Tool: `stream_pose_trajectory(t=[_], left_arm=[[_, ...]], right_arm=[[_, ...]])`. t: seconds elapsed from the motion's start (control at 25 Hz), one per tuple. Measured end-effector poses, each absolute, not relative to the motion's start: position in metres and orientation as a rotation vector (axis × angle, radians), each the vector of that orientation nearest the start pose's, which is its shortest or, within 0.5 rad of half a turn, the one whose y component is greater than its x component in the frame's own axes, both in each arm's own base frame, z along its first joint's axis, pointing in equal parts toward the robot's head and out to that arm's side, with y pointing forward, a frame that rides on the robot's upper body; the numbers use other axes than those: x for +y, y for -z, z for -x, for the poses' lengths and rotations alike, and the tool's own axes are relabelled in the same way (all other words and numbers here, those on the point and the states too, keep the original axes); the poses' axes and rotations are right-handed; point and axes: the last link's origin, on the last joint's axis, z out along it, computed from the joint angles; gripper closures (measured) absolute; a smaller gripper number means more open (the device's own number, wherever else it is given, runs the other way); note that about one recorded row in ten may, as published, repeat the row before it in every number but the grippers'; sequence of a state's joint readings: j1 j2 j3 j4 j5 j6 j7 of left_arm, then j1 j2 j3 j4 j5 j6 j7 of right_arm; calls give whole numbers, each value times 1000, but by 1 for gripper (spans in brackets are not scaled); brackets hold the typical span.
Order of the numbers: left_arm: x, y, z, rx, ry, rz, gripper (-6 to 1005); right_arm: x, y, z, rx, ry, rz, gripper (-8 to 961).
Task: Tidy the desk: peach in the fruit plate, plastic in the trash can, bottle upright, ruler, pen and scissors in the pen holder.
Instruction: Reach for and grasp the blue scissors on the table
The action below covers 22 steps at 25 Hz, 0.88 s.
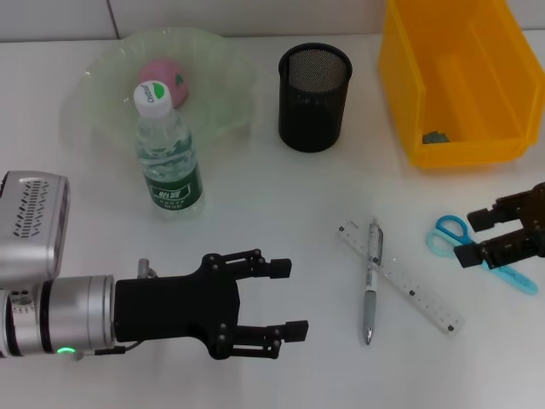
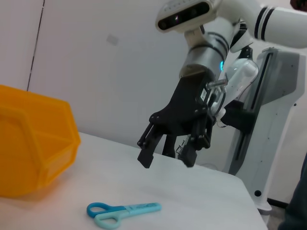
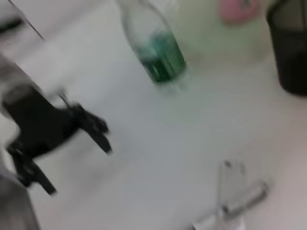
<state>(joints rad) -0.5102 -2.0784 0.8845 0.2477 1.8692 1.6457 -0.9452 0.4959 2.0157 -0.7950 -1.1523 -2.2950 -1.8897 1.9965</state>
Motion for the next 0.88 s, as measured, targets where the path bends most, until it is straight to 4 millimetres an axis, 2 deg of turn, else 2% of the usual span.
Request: stream_pose_trajectory(t=[0.16,0.2,0.4,0.68,0.88], left_arm=[[256,73,263,-445,935,2936,175],[256,73,264,-446,930,2935,175],[256,73,264,-451,930,2931,175],[256,75,265,-463,920,2929,175],[257,75,266,-463,906,2924,176]], right_arm=[[318,-66,-230,1025,177,2815,176],[321,-60,-219,1008,291,2787,176],[327,-42,-203,1006,458,2739,178],[340,-27,-197,996,634,2582,187],[343,-19,-201,950,755,2495,193]])
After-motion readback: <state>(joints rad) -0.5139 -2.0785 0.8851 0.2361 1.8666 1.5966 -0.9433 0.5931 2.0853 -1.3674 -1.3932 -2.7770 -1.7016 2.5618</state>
